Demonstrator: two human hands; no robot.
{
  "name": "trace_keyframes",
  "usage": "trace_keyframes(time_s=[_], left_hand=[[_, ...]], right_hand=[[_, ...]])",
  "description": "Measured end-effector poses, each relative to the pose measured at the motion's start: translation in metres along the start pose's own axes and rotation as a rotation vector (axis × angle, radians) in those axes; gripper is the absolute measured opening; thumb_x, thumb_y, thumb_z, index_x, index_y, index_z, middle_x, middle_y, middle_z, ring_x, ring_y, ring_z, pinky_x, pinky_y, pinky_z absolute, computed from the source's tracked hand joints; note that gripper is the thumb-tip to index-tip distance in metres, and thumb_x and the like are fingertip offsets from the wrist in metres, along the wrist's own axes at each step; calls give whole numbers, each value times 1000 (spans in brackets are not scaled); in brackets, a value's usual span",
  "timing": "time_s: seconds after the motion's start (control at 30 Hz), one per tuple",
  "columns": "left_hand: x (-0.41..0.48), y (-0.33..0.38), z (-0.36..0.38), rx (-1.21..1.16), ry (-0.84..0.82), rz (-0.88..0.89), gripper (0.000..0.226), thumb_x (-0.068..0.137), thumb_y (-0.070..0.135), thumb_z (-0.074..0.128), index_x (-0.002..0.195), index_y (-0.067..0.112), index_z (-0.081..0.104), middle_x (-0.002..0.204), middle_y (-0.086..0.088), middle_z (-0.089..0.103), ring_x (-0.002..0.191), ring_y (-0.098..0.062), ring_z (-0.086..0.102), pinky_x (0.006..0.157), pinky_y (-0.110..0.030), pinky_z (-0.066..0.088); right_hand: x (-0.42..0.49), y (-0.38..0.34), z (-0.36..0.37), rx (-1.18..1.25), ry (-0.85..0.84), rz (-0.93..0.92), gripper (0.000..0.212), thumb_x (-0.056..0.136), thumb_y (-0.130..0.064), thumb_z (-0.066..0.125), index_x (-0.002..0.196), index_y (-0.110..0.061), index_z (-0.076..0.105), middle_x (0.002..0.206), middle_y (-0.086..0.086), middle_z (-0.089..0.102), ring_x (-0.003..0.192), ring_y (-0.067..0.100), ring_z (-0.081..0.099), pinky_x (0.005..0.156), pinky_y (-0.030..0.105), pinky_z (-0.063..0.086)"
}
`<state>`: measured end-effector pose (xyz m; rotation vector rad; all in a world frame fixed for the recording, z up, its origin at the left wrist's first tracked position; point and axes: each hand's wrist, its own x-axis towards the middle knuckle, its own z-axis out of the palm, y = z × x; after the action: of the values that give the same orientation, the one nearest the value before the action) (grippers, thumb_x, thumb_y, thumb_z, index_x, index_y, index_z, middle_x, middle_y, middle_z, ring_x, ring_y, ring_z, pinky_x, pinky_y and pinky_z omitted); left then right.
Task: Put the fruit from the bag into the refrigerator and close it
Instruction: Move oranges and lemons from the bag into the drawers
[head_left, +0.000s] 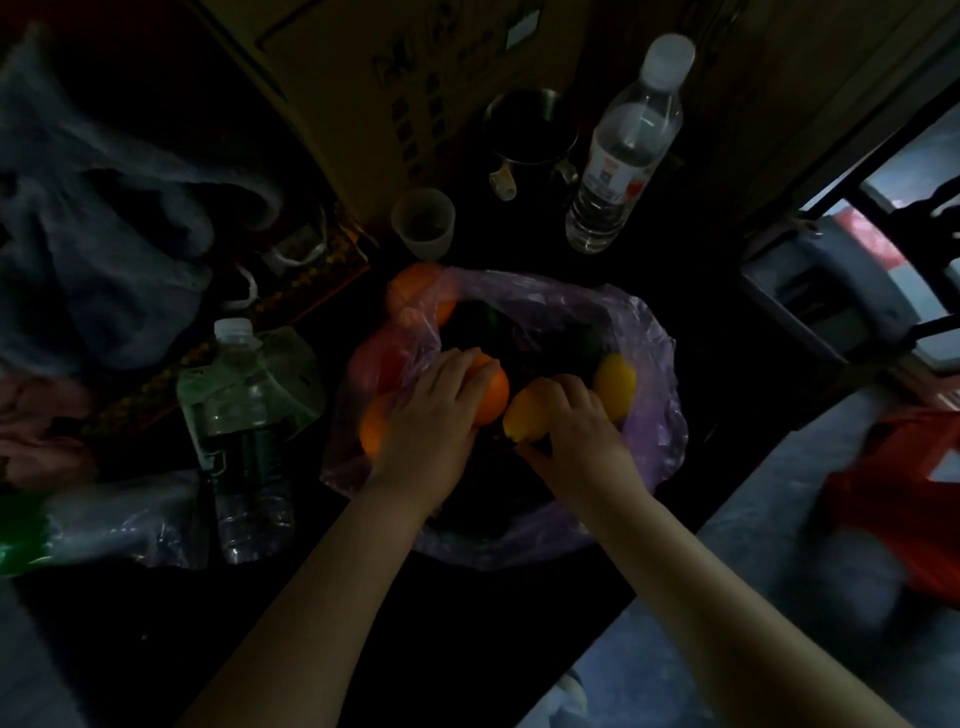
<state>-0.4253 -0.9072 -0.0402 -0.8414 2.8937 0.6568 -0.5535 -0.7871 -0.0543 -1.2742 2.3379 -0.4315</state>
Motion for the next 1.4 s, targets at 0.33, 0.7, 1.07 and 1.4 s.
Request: trace_keyframes(time_s=[0.33, 0.7, 1.07, 1.4], left_hand=[[-5, -1, -1, -21, -10, 13, 72, 91, 10, 59, 148, 27, 18, 156, 3, 9, 145, -20, 6, 107, -35, 32], [-38, 52, -72, -149, 28, 188, 75, 87, 26, 65, 148, 29, 21, 154, 9, 14, 140, -14, 18, 106, -32, 32], [-96, 169, -118, -188, 176, 664, 76, 75, 19, 75, 141, 20, 38, 145, -1, 35, 131, -22, 39, 103, -36, 39], [-207, 246, -116, -159, 143, 902, 78, 76, 29, 76, 143, 27, 35, 147, 7, 32, 131, -17, 38, 98, -33, 40]], right_hand=[[-10, -6, 5, 41, 95, -57, 49, 79, -21, 69, 123, -14, 48, 129, 6, 46, 110, 30, 50, 64, 34, 46], [-90, -10, -95, 39, 253, -133, 71, 68, -23, 76, 130, -18, 42, 133, 10, 46, 118, 32, 48, 92, 41, 48], [-249, -17, -172, -54, 572, -16, 68, 74, -26, 75, 134, -22, 44, 138, 1, 43, 127, 16, 38, 101, 20, 29], [-424, -43, -164, -114, 766, 188, 78, 74, -28, 78, 140, -24, 37, 143, -2, 40, 126, 1, 27, 95, 5, 18]])
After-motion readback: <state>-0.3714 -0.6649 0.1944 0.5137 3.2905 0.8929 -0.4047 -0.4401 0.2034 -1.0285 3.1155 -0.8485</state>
